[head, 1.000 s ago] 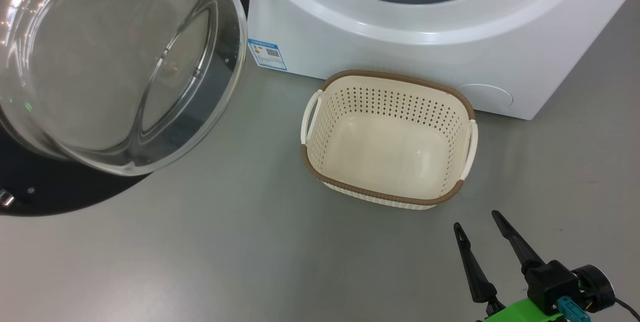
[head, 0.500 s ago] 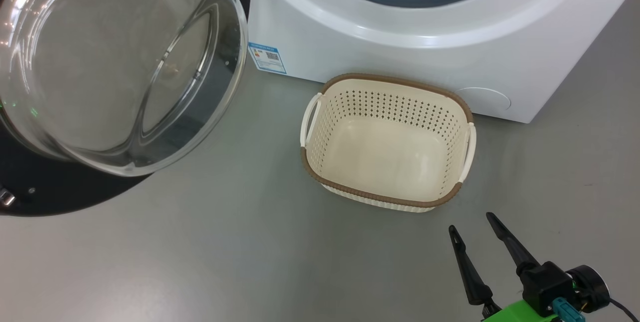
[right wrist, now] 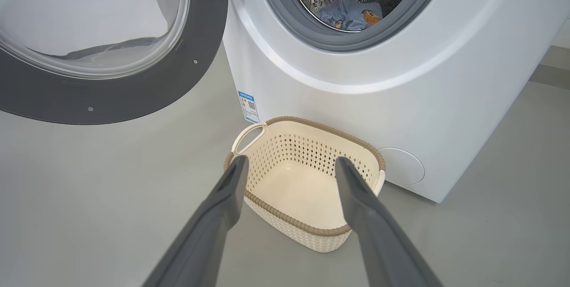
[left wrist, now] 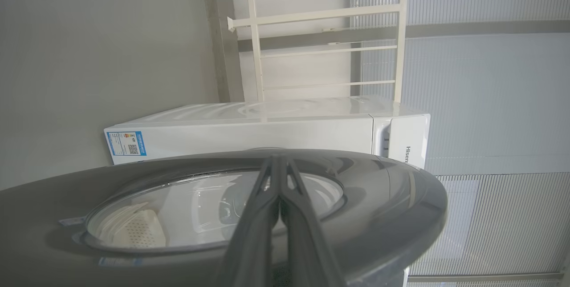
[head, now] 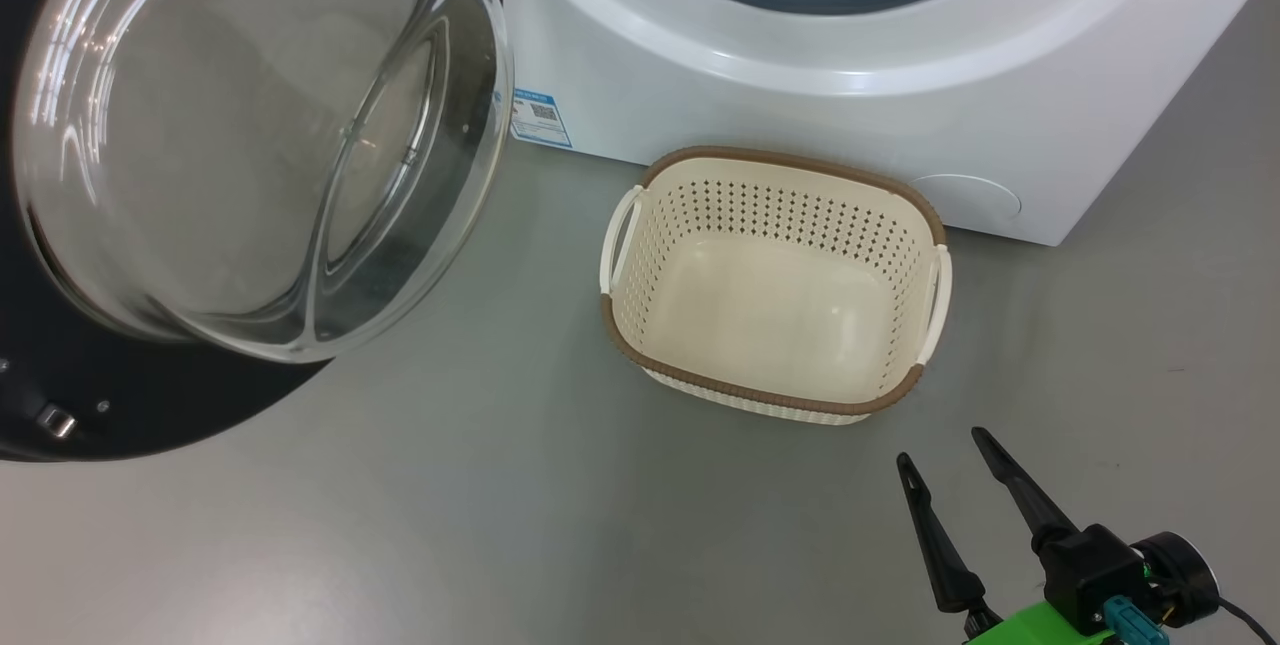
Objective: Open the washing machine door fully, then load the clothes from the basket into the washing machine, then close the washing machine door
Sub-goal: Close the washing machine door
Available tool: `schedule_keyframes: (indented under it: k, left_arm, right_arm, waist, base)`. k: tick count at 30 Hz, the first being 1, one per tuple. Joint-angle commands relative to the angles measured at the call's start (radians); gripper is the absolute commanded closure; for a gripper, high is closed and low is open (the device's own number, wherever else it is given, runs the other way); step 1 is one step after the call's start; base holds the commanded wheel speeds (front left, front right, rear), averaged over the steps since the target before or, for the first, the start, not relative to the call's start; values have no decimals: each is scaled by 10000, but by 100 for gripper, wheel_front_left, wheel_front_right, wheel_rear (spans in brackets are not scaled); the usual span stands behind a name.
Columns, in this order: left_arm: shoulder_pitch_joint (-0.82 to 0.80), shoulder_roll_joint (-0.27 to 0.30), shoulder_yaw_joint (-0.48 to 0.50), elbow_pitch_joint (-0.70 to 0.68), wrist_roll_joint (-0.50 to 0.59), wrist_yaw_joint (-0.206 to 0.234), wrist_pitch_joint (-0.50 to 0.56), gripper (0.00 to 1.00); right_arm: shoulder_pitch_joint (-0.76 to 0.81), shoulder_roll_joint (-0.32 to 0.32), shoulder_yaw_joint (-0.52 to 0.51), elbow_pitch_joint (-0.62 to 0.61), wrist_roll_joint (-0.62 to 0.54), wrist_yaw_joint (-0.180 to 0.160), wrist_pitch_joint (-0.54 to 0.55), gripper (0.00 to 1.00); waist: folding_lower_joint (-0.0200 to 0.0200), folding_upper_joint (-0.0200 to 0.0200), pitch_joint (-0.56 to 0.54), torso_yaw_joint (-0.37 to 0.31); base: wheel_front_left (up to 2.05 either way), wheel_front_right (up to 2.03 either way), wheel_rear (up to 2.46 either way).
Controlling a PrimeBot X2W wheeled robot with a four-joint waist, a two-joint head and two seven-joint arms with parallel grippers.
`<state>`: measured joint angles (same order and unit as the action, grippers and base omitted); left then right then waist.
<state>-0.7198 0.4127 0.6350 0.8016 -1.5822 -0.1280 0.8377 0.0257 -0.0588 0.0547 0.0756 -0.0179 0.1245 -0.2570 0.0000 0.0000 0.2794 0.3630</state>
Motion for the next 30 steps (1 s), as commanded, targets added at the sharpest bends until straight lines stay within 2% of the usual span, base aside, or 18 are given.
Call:
schedule_keyframes:
  k: [1, 20, 30]
  left_arm:
    - [167, 494, 56, -216, -32, -27, 176, 100]
    - [772, -192, -457, -1251, 20, -27, 1358, 100]
    - [1652, -875, -816, -2626, -71, -27, 2254, 100]
  right_arm:
    - [-18, 29, 312, -192, -61, 62, -48, 0]
    - [-327, 81, 278, -54, 296, 62, -48, 0]
    - [-297, 84, 293, -104, 951, 62, -48, 0]
  waist:
    - [0, 0, -7, 18]
    - [0, 0, -221, 236]
    - [0, 0, -656, 172]
  base:
    - [0, 0, 0]
    - [0, 0, 0]
    - [0, 0, 0]
